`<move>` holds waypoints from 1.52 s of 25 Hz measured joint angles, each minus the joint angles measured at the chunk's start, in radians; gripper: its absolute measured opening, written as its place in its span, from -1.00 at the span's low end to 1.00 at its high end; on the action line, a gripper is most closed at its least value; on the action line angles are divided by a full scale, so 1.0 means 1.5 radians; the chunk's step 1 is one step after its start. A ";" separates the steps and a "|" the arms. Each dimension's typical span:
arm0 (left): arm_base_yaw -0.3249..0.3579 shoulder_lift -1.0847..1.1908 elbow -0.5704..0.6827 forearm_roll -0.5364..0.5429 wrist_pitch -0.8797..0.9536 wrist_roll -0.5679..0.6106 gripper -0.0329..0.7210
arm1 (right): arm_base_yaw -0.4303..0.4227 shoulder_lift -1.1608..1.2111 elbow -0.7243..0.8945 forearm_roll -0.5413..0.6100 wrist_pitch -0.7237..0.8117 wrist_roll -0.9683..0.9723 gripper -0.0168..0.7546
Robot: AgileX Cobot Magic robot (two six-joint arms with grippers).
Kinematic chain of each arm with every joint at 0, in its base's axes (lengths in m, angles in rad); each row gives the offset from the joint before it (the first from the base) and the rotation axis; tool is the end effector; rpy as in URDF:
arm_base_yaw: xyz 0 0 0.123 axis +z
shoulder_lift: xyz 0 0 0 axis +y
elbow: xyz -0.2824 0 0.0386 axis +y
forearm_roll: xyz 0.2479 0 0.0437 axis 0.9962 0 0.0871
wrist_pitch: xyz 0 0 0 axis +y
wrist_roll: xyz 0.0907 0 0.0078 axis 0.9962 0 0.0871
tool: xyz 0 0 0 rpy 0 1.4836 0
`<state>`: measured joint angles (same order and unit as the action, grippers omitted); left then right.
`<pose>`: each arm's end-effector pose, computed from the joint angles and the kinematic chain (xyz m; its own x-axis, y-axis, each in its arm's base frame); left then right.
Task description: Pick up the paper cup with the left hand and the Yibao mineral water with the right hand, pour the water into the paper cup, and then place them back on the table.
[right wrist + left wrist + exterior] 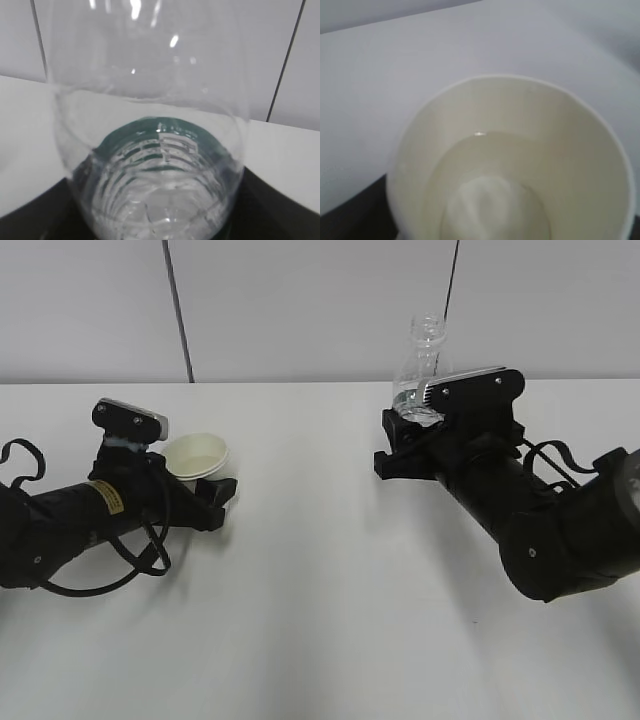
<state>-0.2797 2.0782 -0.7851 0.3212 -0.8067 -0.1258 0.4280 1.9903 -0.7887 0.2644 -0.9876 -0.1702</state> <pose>0.3419 -0.1198 0.0879 -0.3477 0.2015 -0.9157 0.5058 0.8627 -0.0022 0.3434 0.1349 0.1370 -0.1252 -0.0809 -0.9888 -0.2115 0.9759 -0.0531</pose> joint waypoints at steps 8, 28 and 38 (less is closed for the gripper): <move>-0.001 -0.077 0.094 -0.021 -0.004 0.000 0.52 | 0.000 0.024 -0.009 0.029 -0.010 0.002 0.24; -0.002 -0.391 0.186 -0.023 0.124 -0.041 0.52 | -0.074 0.154 -0.071 -0.004 -0.035 0.126 0.24; -0.002 -0.424 0.188 -0.023 0.147 -0.062 0.52 | -0.074 0.178 -0.086 -0.035 -0.062 0.100 0.54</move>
<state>-0.2826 1.4427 -0.5033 0.2861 -0.5868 -0.2188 0.3171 2.2574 -0.9172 0.2112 -1.0804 -0.0195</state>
